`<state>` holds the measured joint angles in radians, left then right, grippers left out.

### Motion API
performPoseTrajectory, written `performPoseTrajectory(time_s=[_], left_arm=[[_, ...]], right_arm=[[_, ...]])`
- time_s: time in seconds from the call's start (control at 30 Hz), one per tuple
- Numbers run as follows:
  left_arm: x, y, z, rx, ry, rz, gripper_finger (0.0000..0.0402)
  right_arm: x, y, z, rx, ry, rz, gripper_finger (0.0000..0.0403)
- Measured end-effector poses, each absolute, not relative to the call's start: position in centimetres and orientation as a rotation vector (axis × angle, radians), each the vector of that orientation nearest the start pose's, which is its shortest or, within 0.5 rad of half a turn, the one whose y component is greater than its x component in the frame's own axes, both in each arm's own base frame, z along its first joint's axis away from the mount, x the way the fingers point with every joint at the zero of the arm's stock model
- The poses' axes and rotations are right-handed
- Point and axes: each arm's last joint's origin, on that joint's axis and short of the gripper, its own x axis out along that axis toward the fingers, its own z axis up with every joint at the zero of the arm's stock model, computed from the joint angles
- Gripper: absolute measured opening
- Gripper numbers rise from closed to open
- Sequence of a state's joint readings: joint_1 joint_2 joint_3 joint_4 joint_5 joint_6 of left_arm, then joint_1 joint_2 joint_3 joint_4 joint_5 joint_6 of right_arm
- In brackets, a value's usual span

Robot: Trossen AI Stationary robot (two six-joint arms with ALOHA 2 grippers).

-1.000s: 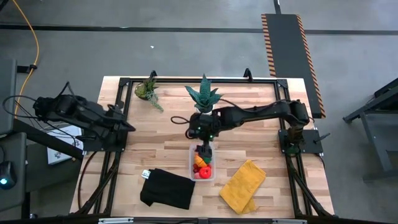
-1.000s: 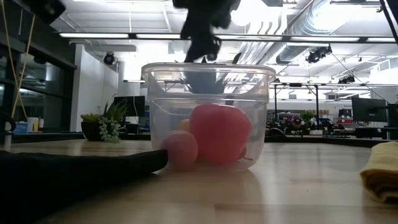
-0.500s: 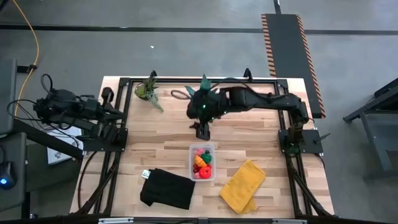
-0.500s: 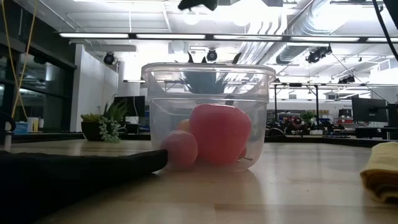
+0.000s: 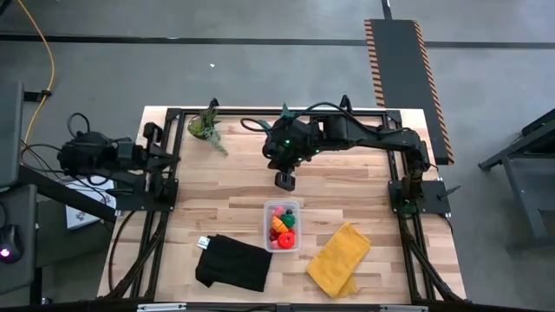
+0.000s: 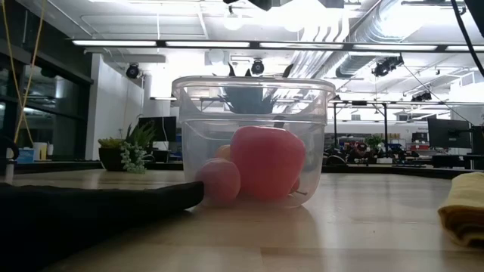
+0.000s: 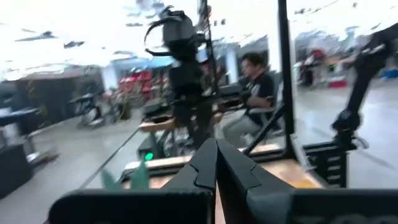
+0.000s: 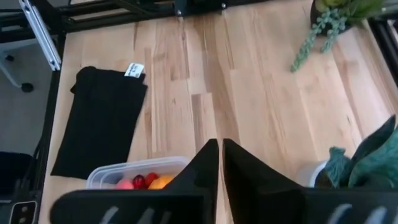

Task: Pick and placing Produce into tupperware
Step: Return to Home Position

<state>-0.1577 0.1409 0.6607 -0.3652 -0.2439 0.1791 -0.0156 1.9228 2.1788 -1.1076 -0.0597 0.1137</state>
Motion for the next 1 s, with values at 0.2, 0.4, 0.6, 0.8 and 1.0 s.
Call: performPoseTrajectory(time_s=[0.2,0.4,0.6,0.8,1.0], left_arm=[[3.6,0.0,30.2,0.129,-0.279,0.051,0.0001],[5.3,-0.3,28.5,0.114,-0.289,0.035,0.0001],[6.5,-0.6,26.3,0.090,-0.335,0.012,0.0001],[7.3,-0.7,24.8,0.053,-0.323,0.008,0.0001],[7.9,-0.8,23.6,0.045,-0.357,0.002,0.0001]], right_arm=[[39.5,-0.4,39.7,0.156,0.875,-0.015,0.0005],[39.4,-0.4,39.7,0.168,0.883,0.003,0.0001],[39.3,-0.2,40.4,0.200,0.864,0.057,0.0000],[38.9,-0.2,42.1,0.214,0.807,0.062,0.0000],[38.4,-0.2,43.7,0.211,0.756,0.066,0.0000]])
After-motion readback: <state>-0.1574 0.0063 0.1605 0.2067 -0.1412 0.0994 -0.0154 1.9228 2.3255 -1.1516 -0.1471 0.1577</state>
